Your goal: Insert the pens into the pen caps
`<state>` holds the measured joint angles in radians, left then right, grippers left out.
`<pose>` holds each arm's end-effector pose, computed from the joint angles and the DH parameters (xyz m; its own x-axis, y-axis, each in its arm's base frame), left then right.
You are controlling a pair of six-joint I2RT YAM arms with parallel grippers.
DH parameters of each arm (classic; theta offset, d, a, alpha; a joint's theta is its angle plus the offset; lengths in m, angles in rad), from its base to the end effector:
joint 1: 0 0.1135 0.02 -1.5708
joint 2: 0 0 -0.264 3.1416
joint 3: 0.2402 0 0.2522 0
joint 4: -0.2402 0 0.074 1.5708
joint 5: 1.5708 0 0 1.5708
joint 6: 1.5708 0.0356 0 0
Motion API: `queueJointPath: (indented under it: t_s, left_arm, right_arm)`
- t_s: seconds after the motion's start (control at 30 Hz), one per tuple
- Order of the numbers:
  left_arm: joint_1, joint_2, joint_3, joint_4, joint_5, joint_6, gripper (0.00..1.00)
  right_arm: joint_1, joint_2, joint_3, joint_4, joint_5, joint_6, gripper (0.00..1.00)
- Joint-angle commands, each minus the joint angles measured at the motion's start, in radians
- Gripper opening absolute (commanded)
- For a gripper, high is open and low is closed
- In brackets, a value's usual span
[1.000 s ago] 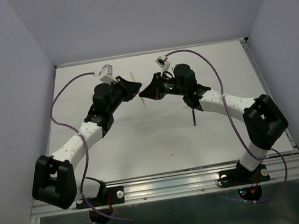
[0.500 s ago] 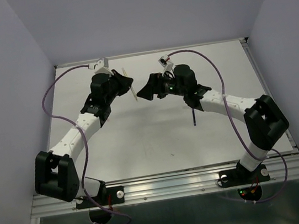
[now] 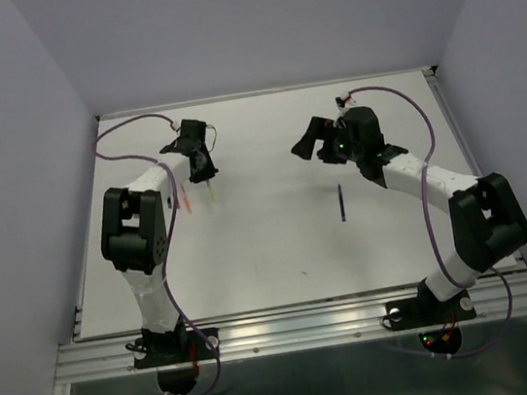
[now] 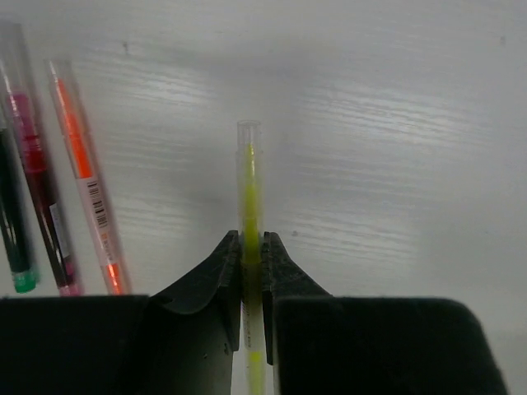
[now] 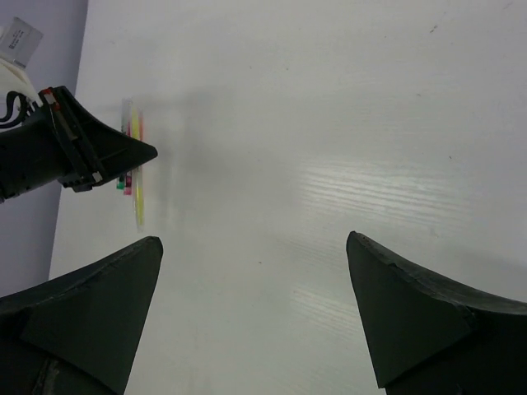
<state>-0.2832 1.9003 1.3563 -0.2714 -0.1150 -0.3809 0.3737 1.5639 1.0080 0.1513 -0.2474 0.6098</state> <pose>0.4054 -0.1137 0.2082 -0.7240 -0.1739 -0.6675 -0.0723 0.9815 -0.1773 0.3298 0.1387 0.2565 -0.6232 0.3521 -0.6984 -0.2521 0.7549 0.6055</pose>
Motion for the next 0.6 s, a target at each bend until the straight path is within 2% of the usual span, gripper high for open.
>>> queueJointPath:
  t_s: [0.0, 0.07, 0.2, 0.37, 0.47, 0.57]
  left_arm:
    - [0.050, -0.006, 0.099, -0.103, -0.090, 0.030, 0.00]
    - [0.058, 0.009, 0.102, -0.115, -0.109, 0.027, 0.01]
    - [0.072, 0.040, 0.106, -0.120, -0.126, 0.039, 0.15]
    - [0.075, 0.075, 0.119, -0.134, -0.147, 0.040, 0.17]
    - [0.079, 0.085, 0.122, -0.134, -0.160, 0.037, 0.23]
    - [0.082, 0.094, 0.129, -0.152, -0.189, 0.024, 0.24]
  right_arm:
    - [0.005, -0.062, 0.003, -0.024, 0.068, -0.047, 1.00]
    - [-0.005, -0.056, 0.004, -0.030, 0.074, -0.051, 1.00]
    - [-0.015, -0.035, 0.017, -0.041, 0.069, -0.051, 1.00]
    - [-0.015, -0.016, 0.029, -0.050, 0.062, -0.053, 1.00]
    - [-0.024, -0.016, 0.027, -0.053, 0.063, -0.053, 1.00]
    - [-0.024, -0.019, 0.026, -0.055, 0.066, -0.054, 1.00]
